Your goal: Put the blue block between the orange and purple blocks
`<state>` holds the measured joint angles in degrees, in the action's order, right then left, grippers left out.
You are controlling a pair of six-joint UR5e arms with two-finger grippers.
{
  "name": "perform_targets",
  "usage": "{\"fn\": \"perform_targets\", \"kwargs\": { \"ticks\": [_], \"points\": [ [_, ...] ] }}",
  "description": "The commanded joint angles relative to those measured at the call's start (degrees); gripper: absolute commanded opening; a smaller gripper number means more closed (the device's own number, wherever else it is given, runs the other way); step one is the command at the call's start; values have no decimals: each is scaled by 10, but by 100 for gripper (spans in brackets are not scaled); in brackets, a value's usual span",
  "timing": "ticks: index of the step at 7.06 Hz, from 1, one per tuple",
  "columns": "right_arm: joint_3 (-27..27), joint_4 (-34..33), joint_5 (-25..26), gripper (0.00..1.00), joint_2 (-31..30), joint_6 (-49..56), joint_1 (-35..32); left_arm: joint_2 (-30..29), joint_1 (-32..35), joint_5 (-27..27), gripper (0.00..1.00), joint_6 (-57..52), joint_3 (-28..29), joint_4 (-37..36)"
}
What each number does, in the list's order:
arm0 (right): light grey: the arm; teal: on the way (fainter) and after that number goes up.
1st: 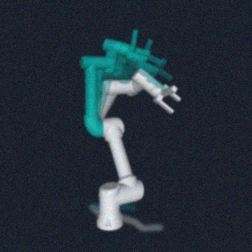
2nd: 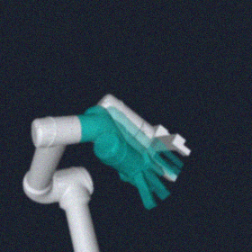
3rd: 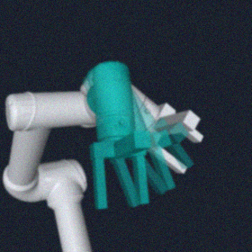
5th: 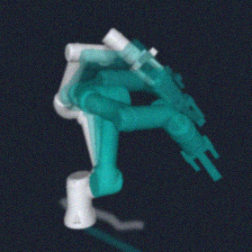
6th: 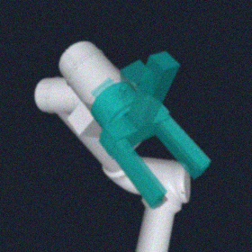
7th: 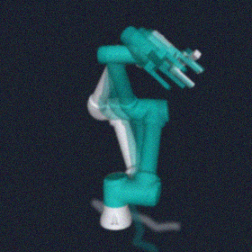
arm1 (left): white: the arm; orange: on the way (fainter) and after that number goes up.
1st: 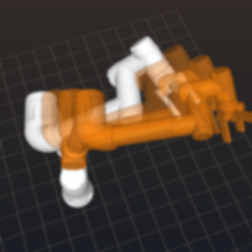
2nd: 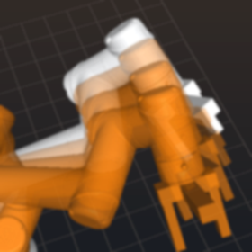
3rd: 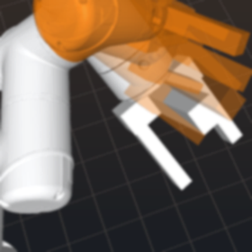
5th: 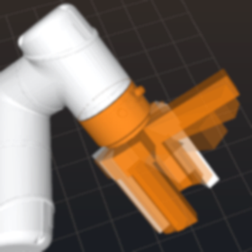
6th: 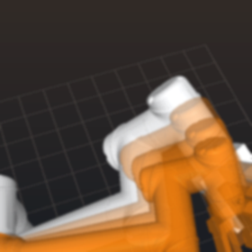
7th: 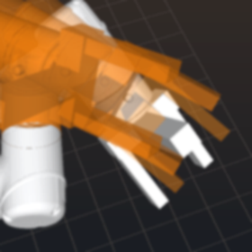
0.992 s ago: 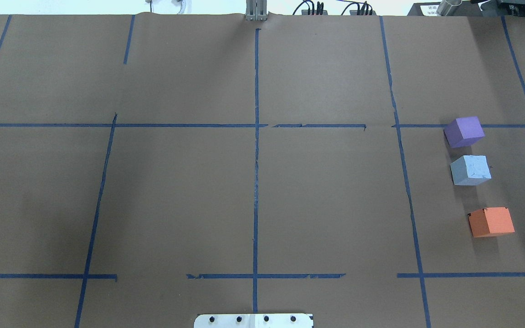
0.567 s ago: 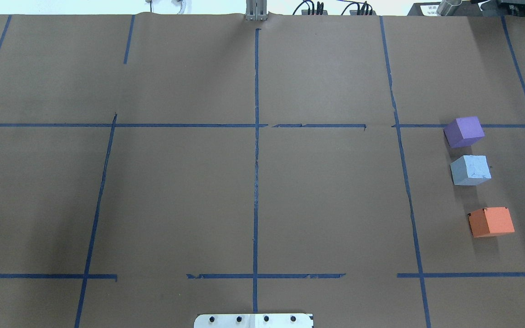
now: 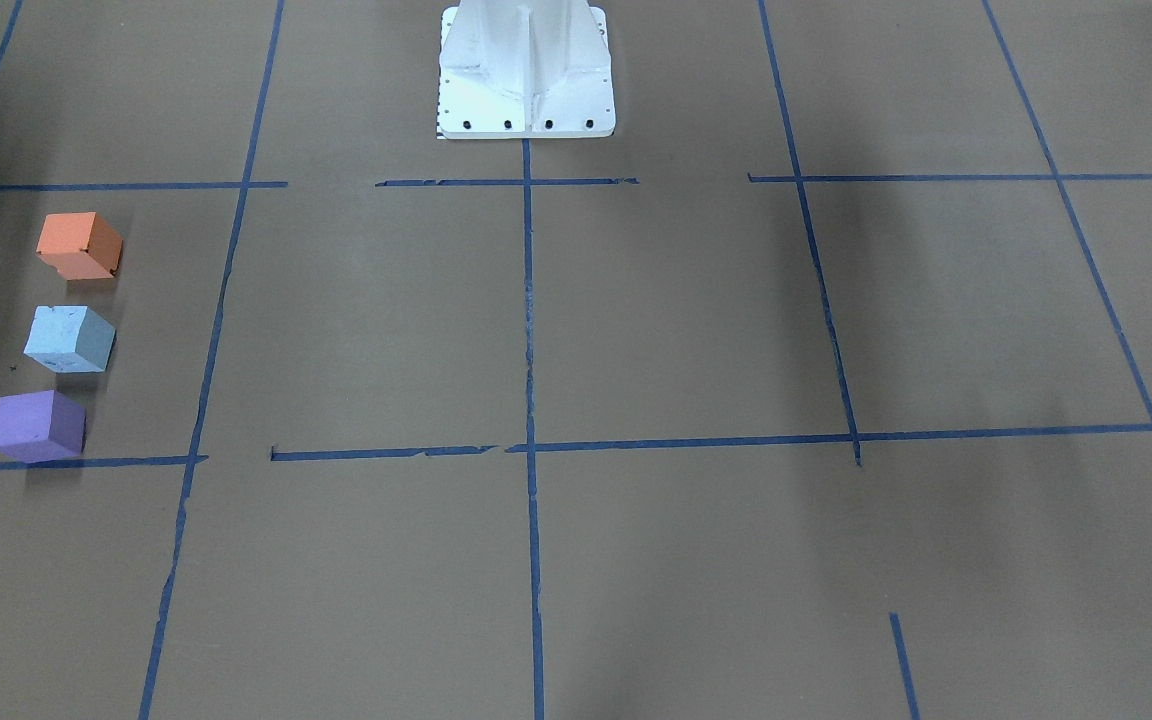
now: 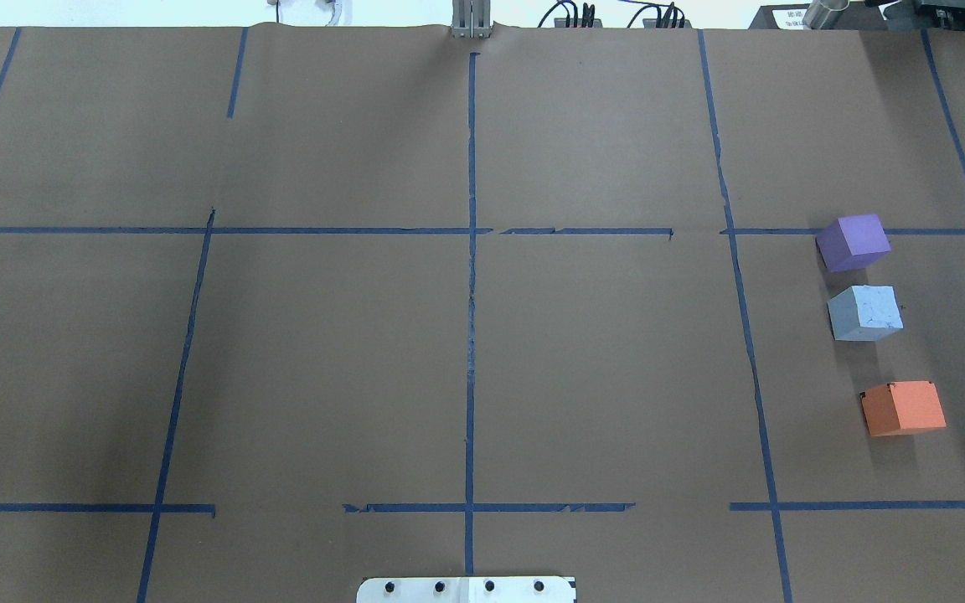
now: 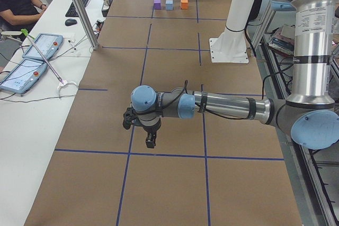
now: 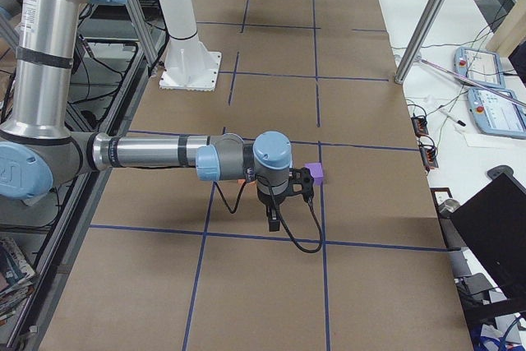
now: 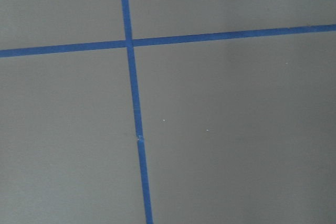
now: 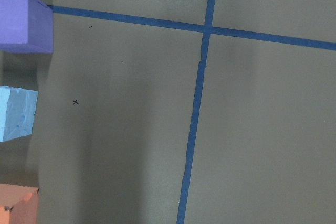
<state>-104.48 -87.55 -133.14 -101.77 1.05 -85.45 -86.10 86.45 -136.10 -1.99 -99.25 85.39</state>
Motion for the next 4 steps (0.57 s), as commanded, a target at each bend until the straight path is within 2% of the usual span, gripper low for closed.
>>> {"fn": "perform_targets", "kwargs": {
  "ticks": [1, 4],
  "points": [
    [1, -7, 2, 100, 3, 0, 14, 1, 5, 27, 100, 7, -1, -5],
    [6, -1, 3, 100, 0, -1, 13, 9, 22, 32, 100, 6, -5, -3]
  ]
}}
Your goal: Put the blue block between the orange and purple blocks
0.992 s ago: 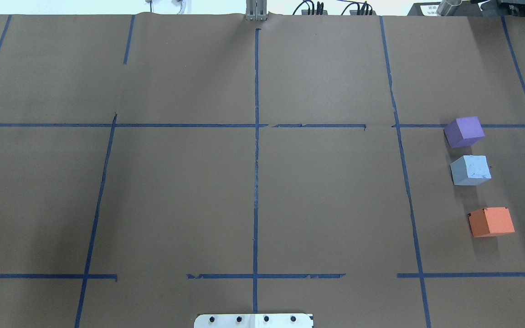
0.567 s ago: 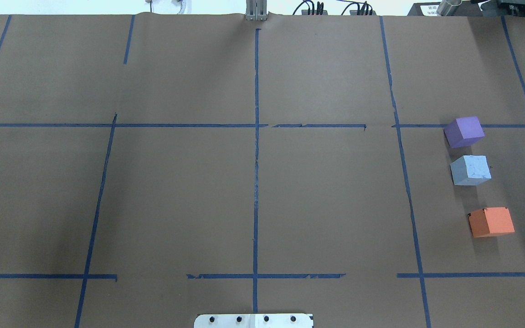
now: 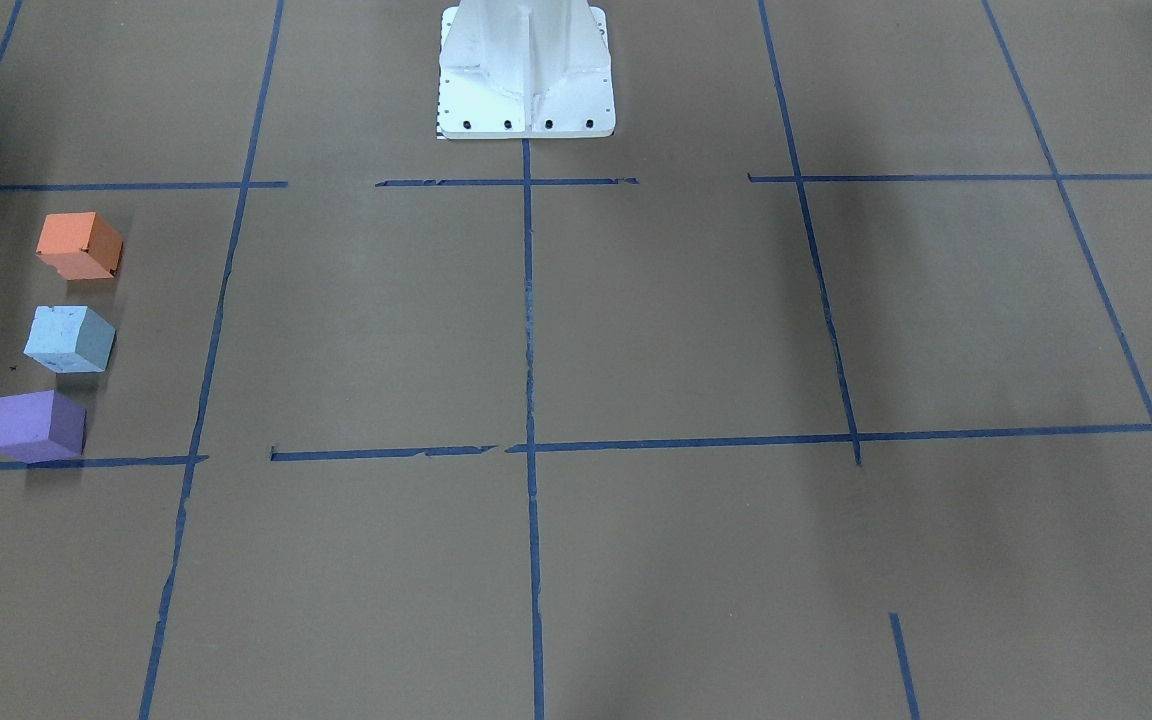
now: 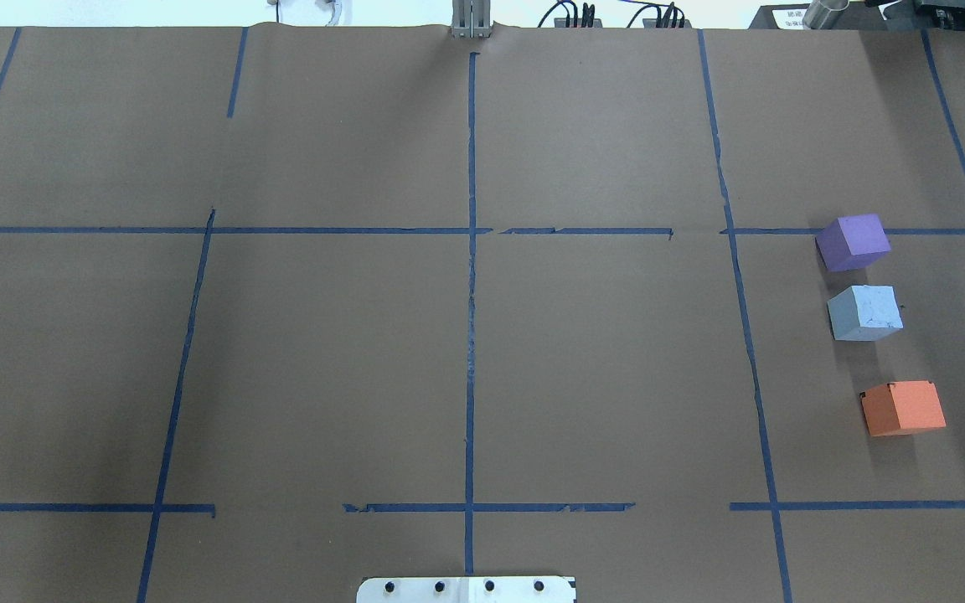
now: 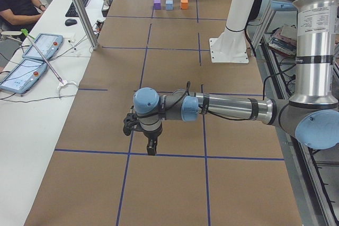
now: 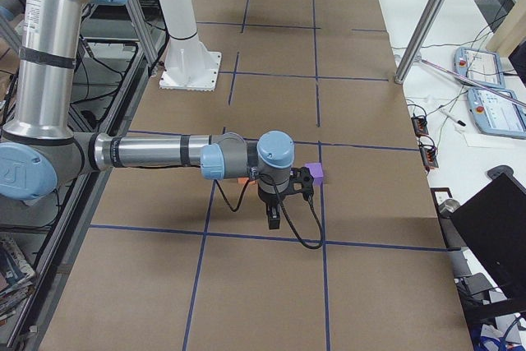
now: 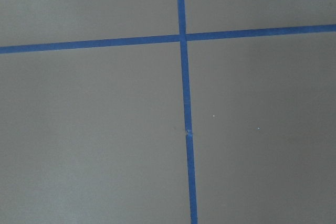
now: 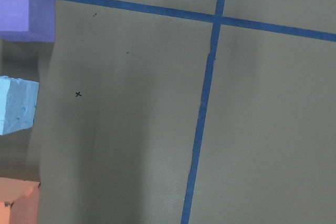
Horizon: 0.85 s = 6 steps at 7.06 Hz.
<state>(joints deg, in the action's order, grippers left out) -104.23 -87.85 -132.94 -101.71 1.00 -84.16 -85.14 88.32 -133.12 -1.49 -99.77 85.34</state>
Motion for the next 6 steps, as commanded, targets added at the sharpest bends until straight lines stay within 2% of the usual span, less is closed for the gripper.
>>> {"fn": "perform_targets", "kwargs": {
  "ticks": [1, 3, 5, 6],
  "points": [
    [0, 6, -5, 100, -1, -1, 0, -2, 4, 5, 100, 1, 7, 0],
    [4, 7, -3, 100, 0, -6, 0, 2, 4, 7, 100, 0, 14, -3],
    [3, 7, -2, 100, 1, -3, 1, 0, 4, 1, 100, -6, 45, 3],
    [4, 7, -2, 100, 0, -1, 1, -1, 4, -1, 100, -6, 38, 4]
  ]
}}
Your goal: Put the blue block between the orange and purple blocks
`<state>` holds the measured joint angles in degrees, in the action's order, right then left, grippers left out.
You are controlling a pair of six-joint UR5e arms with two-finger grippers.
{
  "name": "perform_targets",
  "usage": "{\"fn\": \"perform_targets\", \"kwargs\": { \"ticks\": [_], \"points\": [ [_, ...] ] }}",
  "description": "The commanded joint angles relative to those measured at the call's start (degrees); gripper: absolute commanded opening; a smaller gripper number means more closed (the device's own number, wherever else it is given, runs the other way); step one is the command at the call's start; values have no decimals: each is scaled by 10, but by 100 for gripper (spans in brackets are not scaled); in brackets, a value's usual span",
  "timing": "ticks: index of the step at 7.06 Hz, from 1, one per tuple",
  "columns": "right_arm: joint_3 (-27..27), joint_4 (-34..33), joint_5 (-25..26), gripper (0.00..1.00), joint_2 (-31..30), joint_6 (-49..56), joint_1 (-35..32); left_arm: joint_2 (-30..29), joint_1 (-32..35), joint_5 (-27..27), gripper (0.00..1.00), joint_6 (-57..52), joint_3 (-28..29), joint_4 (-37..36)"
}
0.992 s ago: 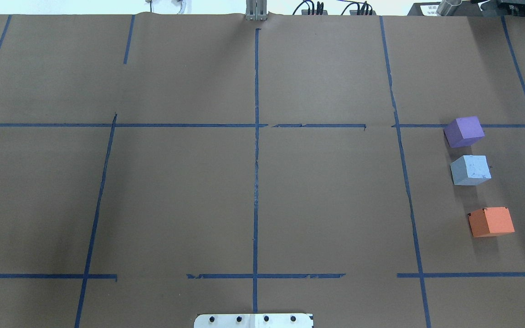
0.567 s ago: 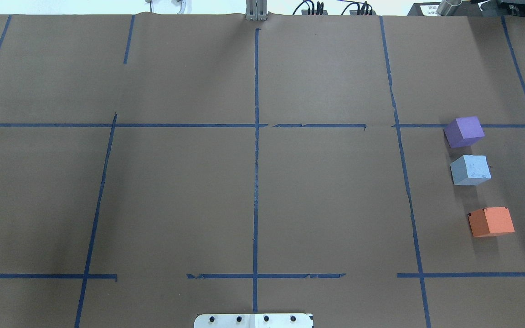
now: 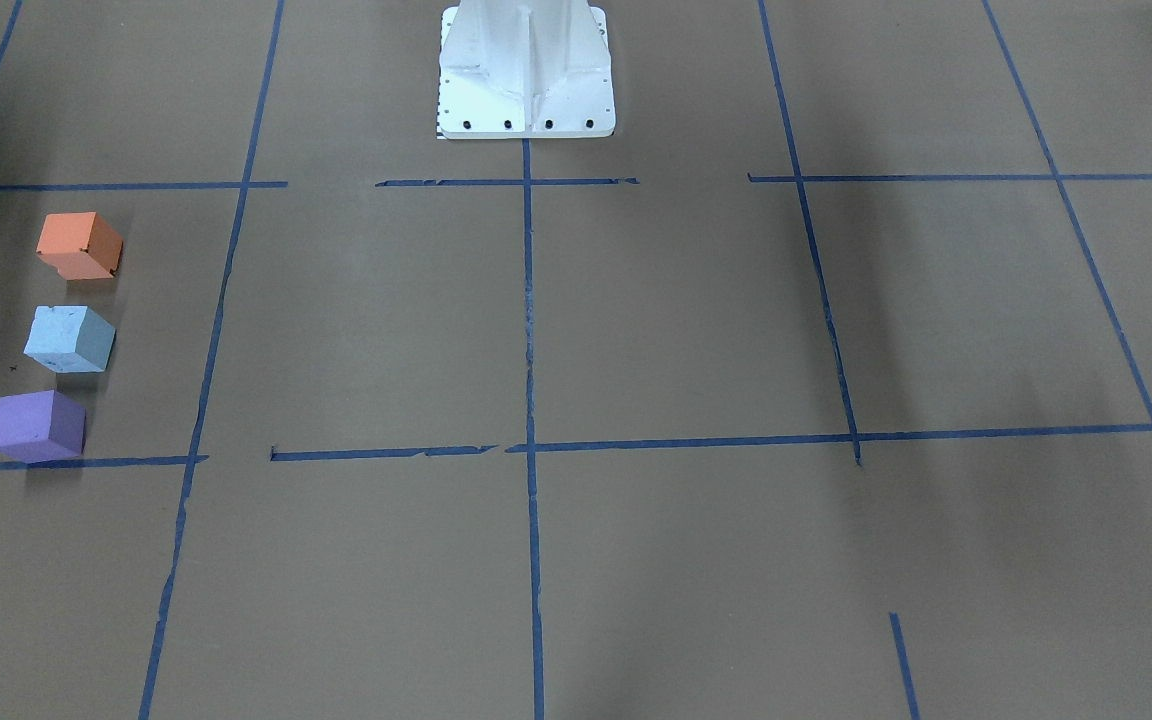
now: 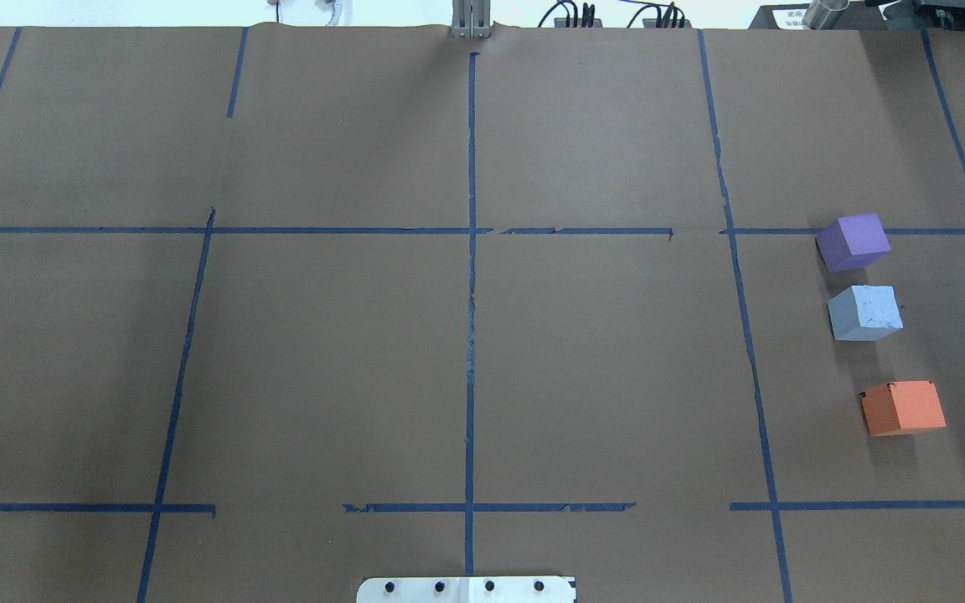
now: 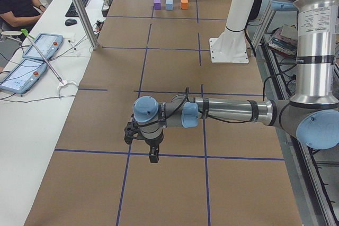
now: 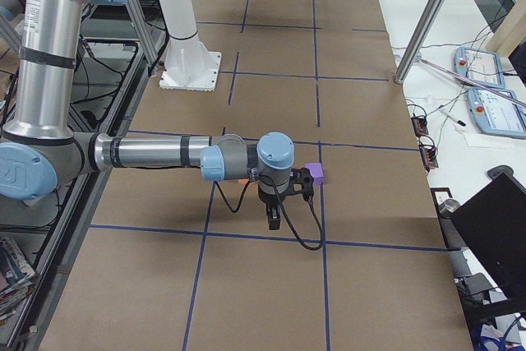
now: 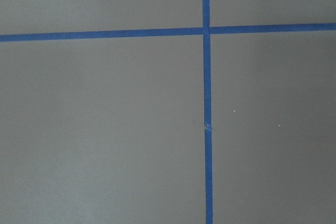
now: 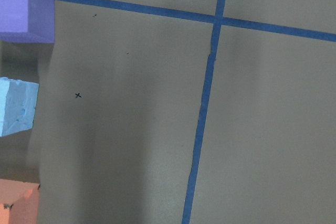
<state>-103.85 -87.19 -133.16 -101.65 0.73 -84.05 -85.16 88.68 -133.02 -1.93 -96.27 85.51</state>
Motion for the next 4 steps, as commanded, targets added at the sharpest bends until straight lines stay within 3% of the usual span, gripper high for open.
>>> {"fn": "perform_targets", "kwargs": {
  "ticks": [1, 2, 4],
  "points": [
    [1, 0, -1, 100, 0, 2, 0, -2, 0, -14, 100, -2, 9, 3],
    [1, 0, -2, 100, 0, 1, 0, -2, -1, -44, 100, 4, 2, 2],
    [2, -1, -2, 100, -1, 1, 0, -4, -1, -44, 100, 2, 6, 1]
  ]
}}
